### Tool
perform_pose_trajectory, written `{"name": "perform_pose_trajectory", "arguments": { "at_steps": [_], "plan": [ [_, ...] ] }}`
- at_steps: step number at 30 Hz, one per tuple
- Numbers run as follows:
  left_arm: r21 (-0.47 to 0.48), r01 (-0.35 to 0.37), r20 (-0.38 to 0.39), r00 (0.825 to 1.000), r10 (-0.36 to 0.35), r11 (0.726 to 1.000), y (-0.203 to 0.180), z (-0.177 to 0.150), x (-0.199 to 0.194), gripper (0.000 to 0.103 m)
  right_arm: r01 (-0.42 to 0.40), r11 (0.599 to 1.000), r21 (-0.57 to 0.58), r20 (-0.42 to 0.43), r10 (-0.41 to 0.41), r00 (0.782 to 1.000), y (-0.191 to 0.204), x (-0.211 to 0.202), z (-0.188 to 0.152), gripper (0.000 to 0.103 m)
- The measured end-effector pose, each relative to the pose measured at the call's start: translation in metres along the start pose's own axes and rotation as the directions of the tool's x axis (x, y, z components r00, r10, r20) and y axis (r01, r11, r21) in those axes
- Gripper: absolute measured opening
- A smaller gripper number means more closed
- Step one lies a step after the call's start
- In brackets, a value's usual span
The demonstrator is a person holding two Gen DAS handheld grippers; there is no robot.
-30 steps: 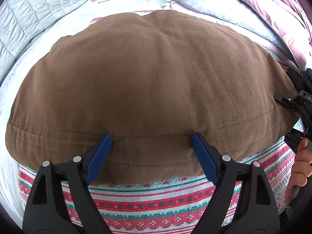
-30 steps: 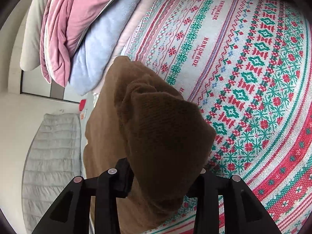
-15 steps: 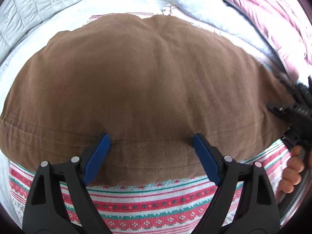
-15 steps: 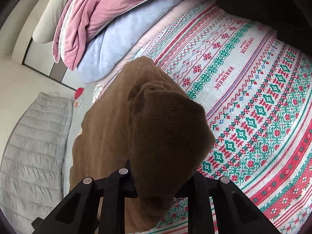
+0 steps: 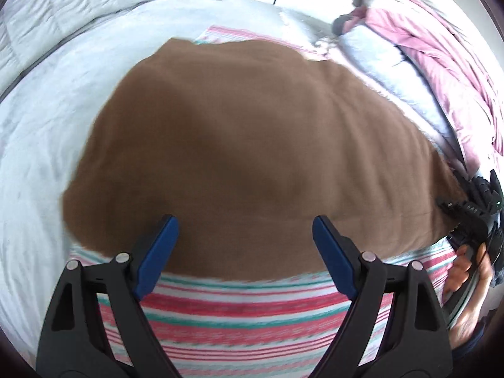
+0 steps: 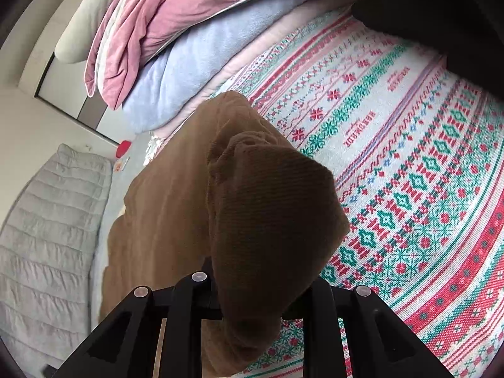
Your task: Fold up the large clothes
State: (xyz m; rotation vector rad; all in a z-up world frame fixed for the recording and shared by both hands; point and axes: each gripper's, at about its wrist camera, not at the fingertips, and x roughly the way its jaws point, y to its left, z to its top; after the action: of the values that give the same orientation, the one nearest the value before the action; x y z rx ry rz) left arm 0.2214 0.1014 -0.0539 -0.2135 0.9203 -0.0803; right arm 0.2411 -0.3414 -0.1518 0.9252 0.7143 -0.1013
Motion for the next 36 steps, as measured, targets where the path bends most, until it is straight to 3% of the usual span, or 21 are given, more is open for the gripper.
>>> {"name": "perform_pose_trajectory", "arguments": {
  "at_steps": [2,3,7,11,15,16,18,20,23,26,29,30,31,32,36],
  "plan": [
    [-0.047,0.038,-0.033,0.999,-0.04,0.998,0.022,-0.005,0.003,0.087,-0.02,0.999,0.032,-0.019,0.021,1.0,-0.005,0.001,0.003,0.021],
    [-0.089,0.099,-0.049,0.993,-0.104,0.991,0.036,-0.008,0.004,0.087,-0.015,0.999,0.036,-0.024,0.016,1.0,-0.006,0.001,0.003,0.021],
    [-0.141,0.213,-0.047,0.974,-0.222,0.967,0.056,-0.012,-0.008,0.087,0.077,0.997,-0.01,0.007,-0.077,0.997,0.012,-0.006,0.0,0.02],
    [-0.167,0.183,-0.021,0.982,-0.189,0.969,0.074,-0.015,-0.021,0.087,0.186,0.973,-0.137,0.106,-0.173,0.979,0.061,-0.024,-0.005,0.019],
    [-0.221,0.173,-0.008,0.984,-0.179,0.96,0.099,-0.014,-0.028,0.087,0.252,0.896,-0.365,0.264,-0.16,0.951,0.153,-0.051,-0.026,0.017],
    [-0.23,0.177,-0.004,0.983,-0.183,0.957,0.105,-0.015,-0.031,0.087,0.273,0.856,-0.439,0.309,-0.142,0.94,0.181,-0.056,-0.039,0.017],
    [-0.248,0.179,0.018,0.983,-0.18,0.952,0.118,-0.015,-0.039,0.087,0.322,0.739,-0.591,0.392,-0.086,0.916,0.238,-0.061,-0.077,0.016],
    [-0.264,0.167,0.04,0.986,-0.163,0.95,0.128,-0.011,-0.044,0.087,0.356,0.586,-0.728,0.441,0.002,0.897,0.286,-0.058,-0.13,0.016],
    [-0.293,0.142,0.063,0.99,-0.129,0.946,0.148,-0.01,-0.052,0.087,0.396,0.293,-0.87,0.444,0.119,0.888,0.331,-0.029,-0.241,0.016],
    [-0.359,0.138,0.064,0.99,-0.124,0.923,0.172,-0.008,-0.052,0.087,0.4,0.064,-0.914,0.405,0.131,0.905,0.328,0.017,-0.324,0.017],
    [-0.471,0.162,0.084,0.987,-0.138,0.867,0.202,-0.011,-0.053,0.087,0.382,-0.233,-0.894,0.359,0.138,0.923,0.292,0.067,-0.404,0.017],
    [-0.493,0.167,0.091,0.986,-0.14,0.854,0.209,-0.012,-0.053,0.087,0.401,-0.293,-0.868,0.365,0.172,0.915,0.281,0.071,-0.419,0.017],
    [-0.502,0.171,0.096,0.985,-0.142,0.848,0.212,-0.013,-0.054,0.087,0.427,-0.337,-0.839,0.378,0.204,0.903,0.274,0.072,-0.429,0.017],
    [-0.5,0.175,0.101,0.984,-0.144,0.848,0.213,-0.013,-0.055,0.087,0.433,-0.346,-0.833,0.381,0.21,0.901,0.273,0.072,-0.43,0.017],
    [-0.477,0.181,0.097,0.983,-0.153,0.86,0.202,-0.009,-0.052,0.087,0.369,-0.263,-0.891,0.327,0.191,0.926,0.294,0.053,-0.401,0.016]
  ]
}}
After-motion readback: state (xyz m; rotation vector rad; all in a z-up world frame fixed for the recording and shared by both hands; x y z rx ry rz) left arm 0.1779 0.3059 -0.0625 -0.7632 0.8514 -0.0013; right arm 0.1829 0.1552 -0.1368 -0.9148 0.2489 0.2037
